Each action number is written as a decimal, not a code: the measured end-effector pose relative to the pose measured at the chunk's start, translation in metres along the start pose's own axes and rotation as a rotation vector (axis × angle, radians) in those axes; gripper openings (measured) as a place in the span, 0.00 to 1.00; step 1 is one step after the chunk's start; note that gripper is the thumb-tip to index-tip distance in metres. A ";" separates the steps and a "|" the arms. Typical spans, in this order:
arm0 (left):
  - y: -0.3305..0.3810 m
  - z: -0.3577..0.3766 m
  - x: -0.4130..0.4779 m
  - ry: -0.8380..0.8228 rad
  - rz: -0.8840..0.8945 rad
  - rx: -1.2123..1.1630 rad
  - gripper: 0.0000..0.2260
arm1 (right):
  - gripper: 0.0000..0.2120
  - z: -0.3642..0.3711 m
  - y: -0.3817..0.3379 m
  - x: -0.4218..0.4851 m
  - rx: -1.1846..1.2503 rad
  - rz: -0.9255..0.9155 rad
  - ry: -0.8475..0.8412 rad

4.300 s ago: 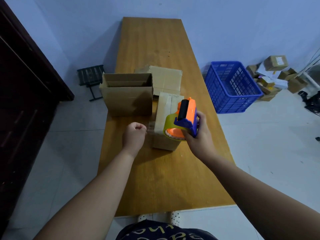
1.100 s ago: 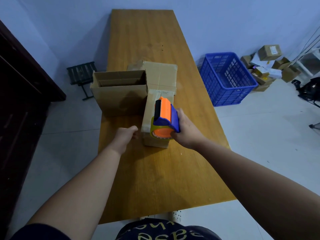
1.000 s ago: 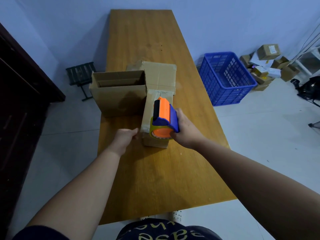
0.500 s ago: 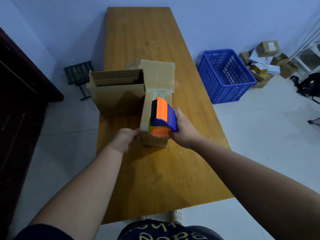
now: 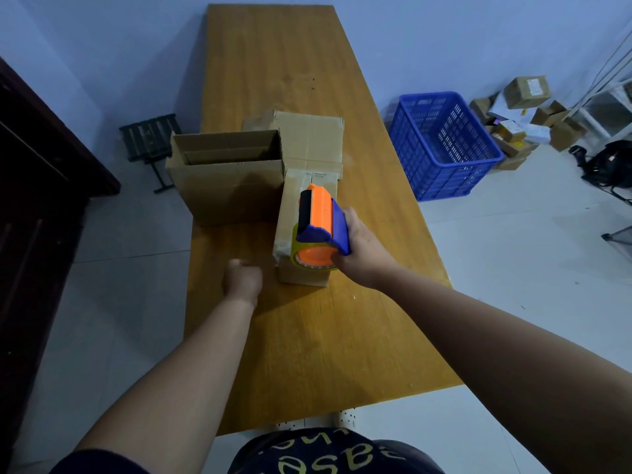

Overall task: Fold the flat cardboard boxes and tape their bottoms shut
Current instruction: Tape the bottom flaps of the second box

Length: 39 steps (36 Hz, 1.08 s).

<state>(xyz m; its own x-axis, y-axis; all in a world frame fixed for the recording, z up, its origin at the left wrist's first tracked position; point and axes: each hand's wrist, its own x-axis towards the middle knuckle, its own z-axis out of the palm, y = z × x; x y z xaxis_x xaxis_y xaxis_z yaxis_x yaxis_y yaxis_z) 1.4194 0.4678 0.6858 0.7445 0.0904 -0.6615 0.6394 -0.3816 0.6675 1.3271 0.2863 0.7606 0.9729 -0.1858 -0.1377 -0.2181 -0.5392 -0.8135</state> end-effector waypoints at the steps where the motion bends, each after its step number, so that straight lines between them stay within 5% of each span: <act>1: -0.003 -0.001 0.000 0.023 0.059 -0.023 0.17 | 0.23 0.000 0.000 0.000 0.000 0.003 -0.002; 10: 0.020 -0.016 -0.018 0.134 0.611 0.043 0.12 | 0.23 0.000 -0.001 0.000 -0.003 0.008 0.006; 17: 0.046 0.000 -0.011 -0.224 1.062 0.636 0.16 | 0.24 0.001 -0.002 0.000 0.005 0.009 0.009; 26: 0.025 0.000 0.003 -0.309 1.152 0.746 0.17 | 0.26 0.004 0.005 -0.004 -0.006 0.012 0.033; 34: 0.027 0.007 -0.007 -0.228 0.941 0.646 0.24 | 0.32 0.012 0.015 -0.007 0.029 0.023 0.101; 39: 0.024 0.009 -0.002 -0.233 0.902 0.616 0.26 | 0.25 0.015 0.018 -0.011 0.022 -0.049 0.159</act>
<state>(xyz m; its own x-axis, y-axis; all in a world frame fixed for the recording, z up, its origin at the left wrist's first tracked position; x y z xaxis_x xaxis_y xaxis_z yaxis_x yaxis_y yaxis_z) 1.4316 0.4507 0.7000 0.7924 -0.5998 -0.1111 -0.3694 -0.6169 0.6950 1.3137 0.2910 0.7392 0.9573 -0.2889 -0.0080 -0.1678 -0.5332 -0.8291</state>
